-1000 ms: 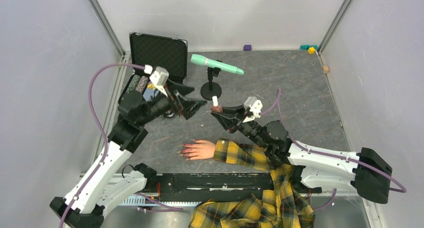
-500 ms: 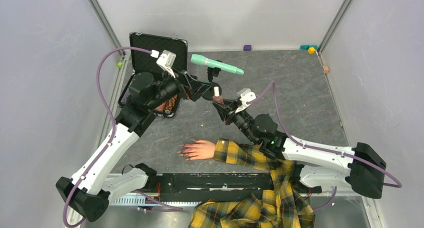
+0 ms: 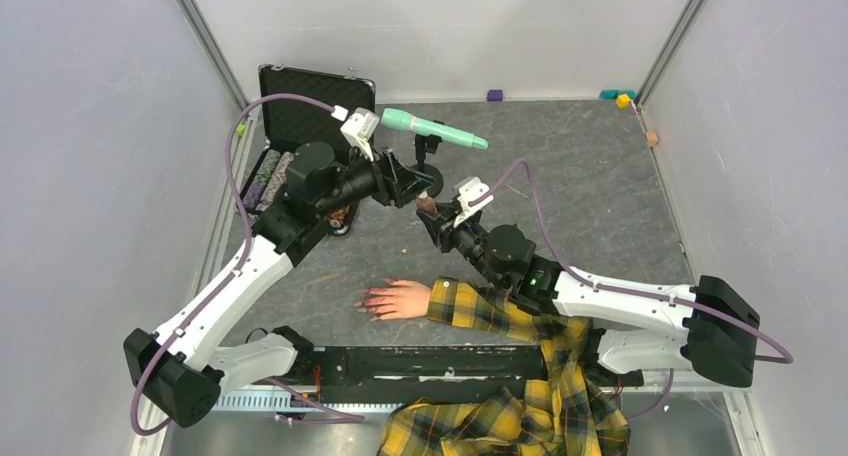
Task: Paint the nails
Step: Screw the nail polish bottle.
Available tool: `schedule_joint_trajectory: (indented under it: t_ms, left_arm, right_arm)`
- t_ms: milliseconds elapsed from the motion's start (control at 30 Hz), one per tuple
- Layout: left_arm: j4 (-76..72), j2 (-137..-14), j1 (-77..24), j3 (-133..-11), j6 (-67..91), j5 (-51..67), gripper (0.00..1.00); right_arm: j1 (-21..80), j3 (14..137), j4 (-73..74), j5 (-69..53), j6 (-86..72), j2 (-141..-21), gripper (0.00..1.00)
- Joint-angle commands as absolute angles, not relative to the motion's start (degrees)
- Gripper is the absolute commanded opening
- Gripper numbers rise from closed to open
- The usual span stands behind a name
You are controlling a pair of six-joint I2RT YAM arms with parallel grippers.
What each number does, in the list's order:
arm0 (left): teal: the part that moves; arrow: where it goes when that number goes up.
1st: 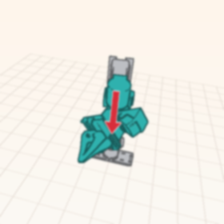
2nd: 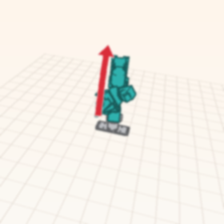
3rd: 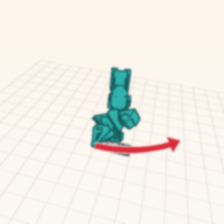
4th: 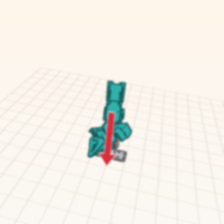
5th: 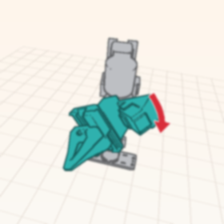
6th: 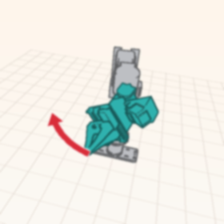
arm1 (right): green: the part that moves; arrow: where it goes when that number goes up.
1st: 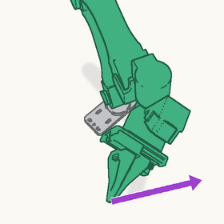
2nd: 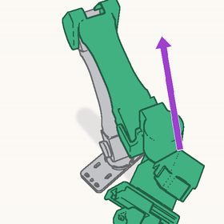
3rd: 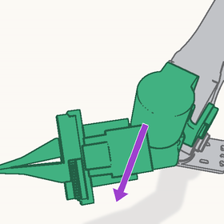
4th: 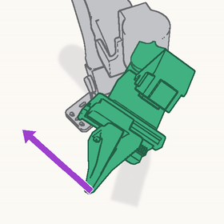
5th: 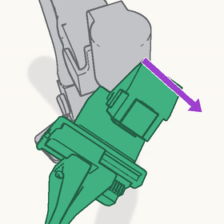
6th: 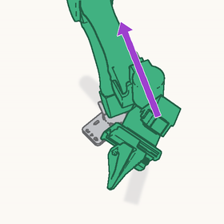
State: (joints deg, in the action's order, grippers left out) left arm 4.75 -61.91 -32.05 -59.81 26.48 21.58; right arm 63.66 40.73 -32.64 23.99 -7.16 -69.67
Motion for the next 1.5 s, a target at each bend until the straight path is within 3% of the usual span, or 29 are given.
schedule_joint_trajectory:
  t_ms: [0, 367, 567, 667, 1000, 1467]
  left_arm:
    - [5.95, -62.33, -33.40, -61.08, 26.24, 22.21, 0.64]
    - [7.95, -63.82, -34.98, -61.94, 25.58, 21.09, 0.45]
    - [7.99, -64.19, -35.69, -61.96, 25.49, 21.62, 0.12]
    - [8.07, -64.72, -36.11, -62.13, 25.66, 22.52, 0.02]
    - [6.80, -64.66, -36.82, -62.45, 25.40, 27.39, 0.02]
    - [2.22, -63.80, -37.45, -63.29, 23.96, 46.12, 0.02]
  right_arm:
    - [64.07, 44.10, -33.76, 25.40, -6.50, -69.96, 0.00]
    - [64.30, 44.03, -33.49, 25.66, -6.45, -69.63, 0.00]
    - [64.35, 43.53, -33.64, 26.43, -6.99, -69.25, 0.00]
    - [64.34, 43.03, -34.02, 26.63, -7.63, -68.54, 0.00]
    - [62.87, 39.37, -36.99, 23.34, -10.36, -63.97, 0.00]
    - [54.85, 28.96, -53.64, 3.62, -22.70, -55.70, 0.00]
